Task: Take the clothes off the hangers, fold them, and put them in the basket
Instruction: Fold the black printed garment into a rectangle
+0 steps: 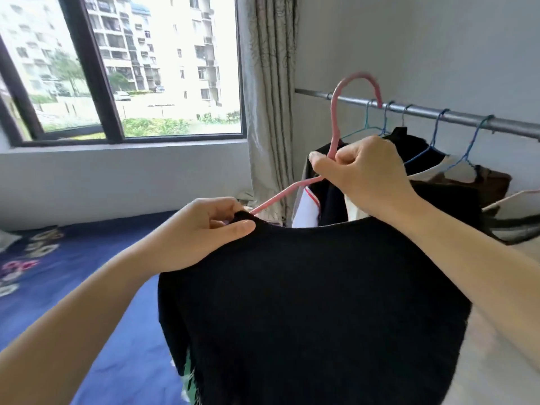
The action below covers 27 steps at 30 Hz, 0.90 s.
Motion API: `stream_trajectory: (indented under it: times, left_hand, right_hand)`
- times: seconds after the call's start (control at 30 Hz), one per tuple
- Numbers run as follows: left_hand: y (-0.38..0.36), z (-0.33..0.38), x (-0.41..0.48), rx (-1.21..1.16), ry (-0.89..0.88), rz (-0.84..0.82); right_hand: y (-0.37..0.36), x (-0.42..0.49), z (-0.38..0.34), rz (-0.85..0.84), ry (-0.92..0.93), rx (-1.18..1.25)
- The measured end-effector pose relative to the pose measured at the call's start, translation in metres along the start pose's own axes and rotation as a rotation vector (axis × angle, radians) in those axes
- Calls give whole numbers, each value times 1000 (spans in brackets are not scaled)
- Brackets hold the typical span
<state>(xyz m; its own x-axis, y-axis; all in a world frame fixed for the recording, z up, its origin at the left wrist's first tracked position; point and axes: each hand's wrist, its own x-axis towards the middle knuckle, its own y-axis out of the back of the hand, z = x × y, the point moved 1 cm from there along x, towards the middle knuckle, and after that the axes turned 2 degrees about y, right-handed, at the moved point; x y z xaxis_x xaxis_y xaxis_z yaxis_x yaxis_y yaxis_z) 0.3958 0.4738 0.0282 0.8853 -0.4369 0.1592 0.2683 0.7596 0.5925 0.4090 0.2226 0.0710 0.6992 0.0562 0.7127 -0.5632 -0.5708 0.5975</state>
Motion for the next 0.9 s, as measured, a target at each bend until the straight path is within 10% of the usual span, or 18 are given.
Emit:
stream_trajectory:
  times: [0.37,0.9]
  left_hand:
    - [195,-118,-106,-26,109,98]
    - [327,-221,-176,899,181,714]
  right_hand:
    - [-201,58,-197,-60,155,198]
    - [-330,86,-244,-317,0,236]
